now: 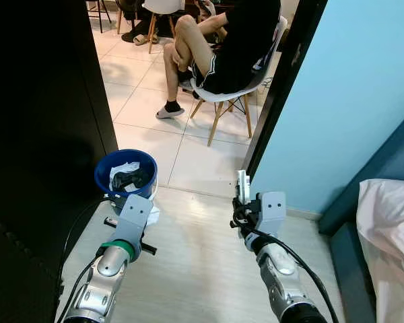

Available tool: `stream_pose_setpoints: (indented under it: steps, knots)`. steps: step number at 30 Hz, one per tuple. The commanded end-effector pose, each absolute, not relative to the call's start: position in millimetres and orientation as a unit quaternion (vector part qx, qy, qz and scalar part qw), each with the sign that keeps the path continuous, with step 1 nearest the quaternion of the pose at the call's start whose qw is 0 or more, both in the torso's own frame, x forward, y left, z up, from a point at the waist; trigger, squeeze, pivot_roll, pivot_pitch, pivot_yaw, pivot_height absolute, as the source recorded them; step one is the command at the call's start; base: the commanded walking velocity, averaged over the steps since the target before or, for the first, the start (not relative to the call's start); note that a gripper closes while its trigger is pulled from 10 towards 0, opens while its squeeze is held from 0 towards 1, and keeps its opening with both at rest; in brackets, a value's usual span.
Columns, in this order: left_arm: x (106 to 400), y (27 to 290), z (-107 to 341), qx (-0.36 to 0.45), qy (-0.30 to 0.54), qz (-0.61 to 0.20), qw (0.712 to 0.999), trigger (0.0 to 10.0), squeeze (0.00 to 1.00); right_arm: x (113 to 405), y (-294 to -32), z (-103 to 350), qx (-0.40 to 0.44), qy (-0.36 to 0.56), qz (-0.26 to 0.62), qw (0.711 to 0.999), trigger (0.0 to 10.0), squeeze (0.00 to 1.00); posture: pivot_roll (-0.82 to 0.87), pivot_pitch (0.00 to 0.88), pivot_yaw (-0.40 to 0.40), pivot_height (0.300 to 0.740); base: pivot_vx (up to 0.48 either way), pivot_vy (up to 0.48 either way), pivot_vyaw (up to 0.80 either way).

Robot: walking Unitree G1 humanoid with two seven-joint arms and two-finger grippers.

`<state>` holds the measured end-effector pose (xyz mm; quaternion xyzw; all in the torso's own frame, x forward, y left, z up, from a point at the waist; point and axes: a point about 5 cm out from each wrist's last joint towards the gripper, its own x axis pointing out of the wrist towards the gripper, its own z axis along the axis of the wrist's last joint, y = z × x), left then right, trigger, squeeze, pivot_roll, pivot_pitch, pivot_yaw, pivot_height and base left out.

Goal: Clean up the room

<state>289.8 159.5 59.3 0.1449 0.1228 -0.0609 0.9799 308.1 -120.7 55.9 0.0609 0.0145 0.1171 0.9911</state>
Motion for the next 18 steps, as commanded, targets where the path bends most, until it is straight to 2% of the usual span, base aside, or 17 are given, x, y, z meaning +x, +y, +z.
stream_pose_setpoints:
  steps: [1, 7, 18]
  knots:
    - [287.8, 157.5, 56.0, 0.151, 0.128, -0.064, 0.978, 10.0, 0.00, 304.8, -121.7, 49.2, 0.063, 0.031, 0.113, 0.991, 10.0, 0.00, 0.15, 0.019, -0.016, 0.740, 0.000, 0.000, 0.00]
    - [287.5, 156.5, 55.0, 0.162, 0.125, -0.062, 0.977, 10.0, 0.00, 303.6, -121.4, 49.1, 0.067, 0.029, 0.116, 0.991, 10.0, 0.00, 0.15, 0.025, -0.017, 0.740, 0.000, 0.000, 0.00]
    - [287.5, 157.5, 56.6, 0.170, 0.121, -0.062, 0.976, 10.0, 0.00, 302.6, -122.8, 48.0, 0.071, 0.030, 0.108, 0.991, 10.0, 0.00, 0.15, 0.028, -0.009, 0.740, 0.000, 0.000, 0.77]
